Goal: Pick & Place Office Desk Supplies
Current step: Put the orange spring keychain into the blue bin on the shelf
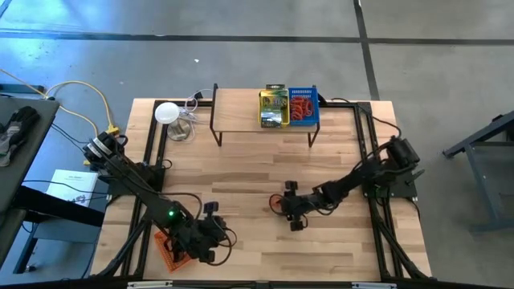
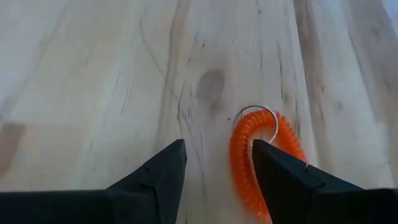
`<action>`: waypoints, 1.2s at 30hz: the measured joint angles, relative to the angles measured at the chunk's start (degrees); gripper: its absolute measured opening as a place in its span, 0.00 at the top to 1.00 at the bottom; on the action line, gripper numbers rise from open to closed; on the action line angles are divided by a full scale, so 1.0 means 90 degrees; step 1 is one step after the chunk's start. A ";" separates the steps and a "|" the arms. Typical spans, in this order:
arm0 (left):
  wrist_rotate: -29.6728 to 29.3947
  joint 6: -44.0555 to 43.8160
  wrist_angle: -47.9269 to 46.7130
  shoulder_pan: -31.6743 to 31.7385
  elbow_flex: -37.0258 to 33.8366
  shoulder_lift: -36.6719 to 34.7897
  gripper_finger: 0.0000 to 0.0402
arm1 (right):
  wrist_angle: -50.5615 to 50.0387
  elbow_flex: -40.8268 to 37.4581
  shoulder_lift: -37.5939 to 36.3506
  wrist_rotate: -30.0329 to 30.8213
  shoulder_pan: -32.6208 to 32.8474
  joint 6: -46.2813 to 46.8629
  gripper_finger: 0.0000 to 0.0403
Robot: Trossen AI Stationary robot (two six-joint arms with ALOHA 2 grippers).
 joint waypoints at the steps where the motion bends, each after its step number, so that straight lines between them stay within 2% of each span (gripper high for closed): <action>1: -0.0002 0.0001 -0.0007 0.0000 0.0000 0.0008 0.70 | 0.0007 0.0005 0.0069 -0.0102 -0.0076 0.0105 0.56; 4: 0.0003 0.0002 0.0071 0.0000 0.0000 0.0056 0.70 | 0.0028 0.0010 0.0192 -0.0547 -0.0316 0.0540 0.58; 6: 0.0010 0.0000 0.0067 0.0002 0.0000 0.0064 0.70 | -0.0018 0.0018 0.0226 -0.0690 -0.0415 0.0635 0.64; 8: 0.0012 -0.0004 0.0118 0.0005 0.0000 0.0084 0.70 | -0.0191 0.0041 0.0226 -0.0606 -0.0446 0.0571 0.73; 11: 0.0010 -0.0113 0.0121 0.0005 0.0000 0.0091 0.70 | -0.0258 0.0041 0.0226 -0.0469 -0.0491 0.0544 0.92; 12: 0.0010 -0.0161 0.0126 0.0005 0.0000 0.0091 0.70 | -0.0245 0.0035 0.0214 -0.0472 -0.0494 0.0515 0.95; 16: 0.0007 -0.0118 0.0086 0.0005 0.0000 0.0091 0.70 | -0.0395 0.0112 0.0019 -0.0430 -0.0444 0.0408 0.98; 19: 0.0009 -0.0186 -0.0311 0.0046 0.0000 0.0091 0.70 | -0.1103 0.0285 -0.0405 -0.0050 -0.0253 0.0002 0.98; 25: -0.0028 -0.0721 -0.0374 0.0263 0.0000 0.0091 0.70 | -0.3895 0.1108 -0.2053 0.1667 -0.0175 0.0001 0.99; 27: -0.0027 -0.0960 -0.0223 0.0318 0.0000 0.0091 0.70 | -0.4474 0.1277 -0.2574 0.2093 -0.0256 -0.0060 0.99; 31: -0.0020 -0.1053 -0.0105 0.0393 0.0000 0.0091 0.70 | -0.4710 0.1417 -0.3666 0.2655 -0.0656 -0.0572 0.99; 36: 0.0017 -0.1521 -0.0117 0.0504 0.0000 0.0091 0.70 | -0.4524 0.1417 -0.4713 0.2711 -0.1954 -0.1080 0.99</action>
